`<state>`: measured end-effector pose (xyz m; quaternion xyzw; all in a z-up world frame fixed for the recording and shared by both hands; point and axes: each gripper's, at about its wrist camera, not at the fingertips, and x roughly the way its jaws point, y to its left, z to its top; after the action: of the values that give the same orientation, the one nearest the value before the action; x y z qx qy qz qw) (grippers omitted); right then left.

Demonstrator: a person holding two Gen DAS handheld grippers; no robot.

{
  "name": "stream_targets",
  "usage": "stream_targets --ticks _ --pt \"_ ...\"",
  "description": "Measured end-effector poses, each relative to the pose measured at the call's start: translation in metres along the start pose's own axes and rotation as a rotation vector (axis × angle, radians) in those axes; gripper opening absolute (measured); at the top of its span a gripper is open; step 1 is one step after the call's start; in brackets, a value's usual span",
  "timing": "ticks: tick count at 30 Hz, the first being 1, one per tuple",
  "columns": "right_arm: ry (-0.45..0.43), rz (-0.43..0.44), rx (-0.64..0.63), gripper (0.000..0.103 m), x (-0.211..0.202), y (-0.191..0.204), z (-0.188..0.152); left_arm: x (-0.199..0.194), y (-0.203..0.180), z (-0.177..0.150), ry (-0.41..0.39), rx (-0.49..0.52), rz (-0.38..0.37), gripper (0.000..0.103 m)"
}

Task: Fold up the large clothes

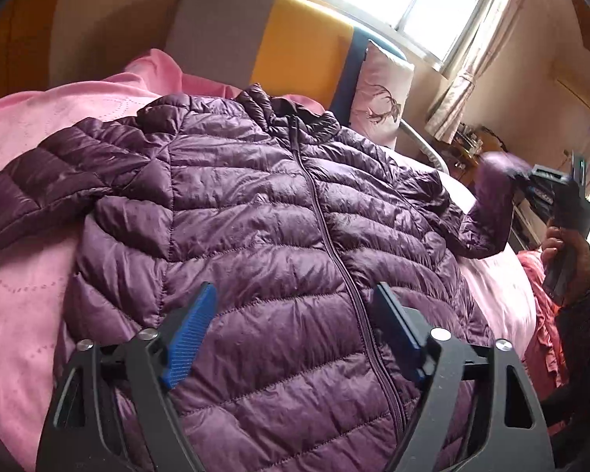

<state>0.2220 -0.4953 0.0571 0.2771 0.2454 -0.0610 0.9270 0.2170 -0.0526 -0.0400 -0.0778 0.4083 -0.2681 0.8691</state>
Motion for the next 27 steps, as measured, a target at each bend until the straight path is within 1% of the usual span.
stream_targets --ticks 2,3,5,6,8,9,10,11,12,13,14,16,18,19,20,22,24,25,27 --pt "0.075 0.094 -0.100 0.008 0.027 0.057 -0.019 -0.004 0.009 0.004 -0.014 -0.044 -0.013 0.085" --pt "0.117 0.145 -0.143 0.008 0.044 0.089 -0.033 -0.006 0.013 0.006 -0.015 -0.065 -0.033 0.085" --pt "0.195 0.224 -0.215 0.007 0.072 0.137 -0.061 -0.009 0.024 0.011 -0.022 -0.127 -0.065 0.085" --pt "0.232 0.248 -0.239 0.007 0.085 0.157 -0.075 -0.011 0.028 0.013 -0.027 -0.146 -0.072 0.085" --pt "0.304 0.288 -0.264 0.008 0.110 0.183 -0.098 -0.014 0.035 0.018 -0.041 -0.166 -0.082 0.085" --pt "0.328 0.298 -0.281 0.012 0.120 0.194 -0.109 -0.016 0.038 0.022 -0.052 -0.171 -0.077 0.085" --pt "0.350 0.314 -0.289 0.021 0.128 0.202 -0.118 -0.017 0.041 0.025 -0.057 -0.174 -0.076 0.085" --pt "0.368 0.336 -0.284 0.040 0.132 0.206 -0.125 -0.017 0.044 0.028 -0.059 -0.181 -0.080 0.085" --pt "0.375 0.351 -0.274 0.056 0.133 0.206 -0.129 -0.016 0.049 0.031 -0.060 -0.198 -0.085 0.086" --pt "0.364 0.363 -0.259 0.076 0.123 0.203 -0.138 -0.014 0.052 0.034 -0.060 -0.211 -0.088 0.089" --pt "0.350 0.364 -0.250 0.076 0.119 0.201 -0.140 -0.011 0.055 0.037 -0.062 -0.225 -0.090 0.089" --pt "0.356 0.364 -0.209 0.076 0.110 0.184 -0.143 -0.005 0.059 0.042 -0.060 -0.235 -0.092 0.089" --pt "0.368 0.378 -0.132 0.082 0.098 0.160 -0.145 0.007 0.066 0.049 -0.043 -0.262 -0.077 0.089" --pt "0.367 0.375 -0.074 0.087 0.092 0.141 -0.148 0.013 0.069 0.053 -0.039 -0.275 -0.075 0.089" --pt "0.362 0.368 -0.024 0.090 0.086 0.124 -0.150 0.017 0.072 0.057 -0.038 -0.285 -0.085 0.089" --pt "0.353 0.344 0.088 0.092 0.076 0.087 -0.160 0.030 0.078 0.067 -0.026 -0.311 -0.075 0.089" --pt "0.323 0.310 0.200 0.094 0.066 0.051 -0.160 0.045 0.082 0.077 -0.006 -0.323 -0.079 0.089" --pt "0.310 0.297 0.259 0.094 0.066 0.035 -0.160 0.051 0.083 0.081 0.003 -0.331 -0.076 0.089" --pt "0.284 0.301 0.356 0.094 0.070 0.012 -0.158 0.065 0.082 0.090 0.024 -0.328 -0.085 0.089"
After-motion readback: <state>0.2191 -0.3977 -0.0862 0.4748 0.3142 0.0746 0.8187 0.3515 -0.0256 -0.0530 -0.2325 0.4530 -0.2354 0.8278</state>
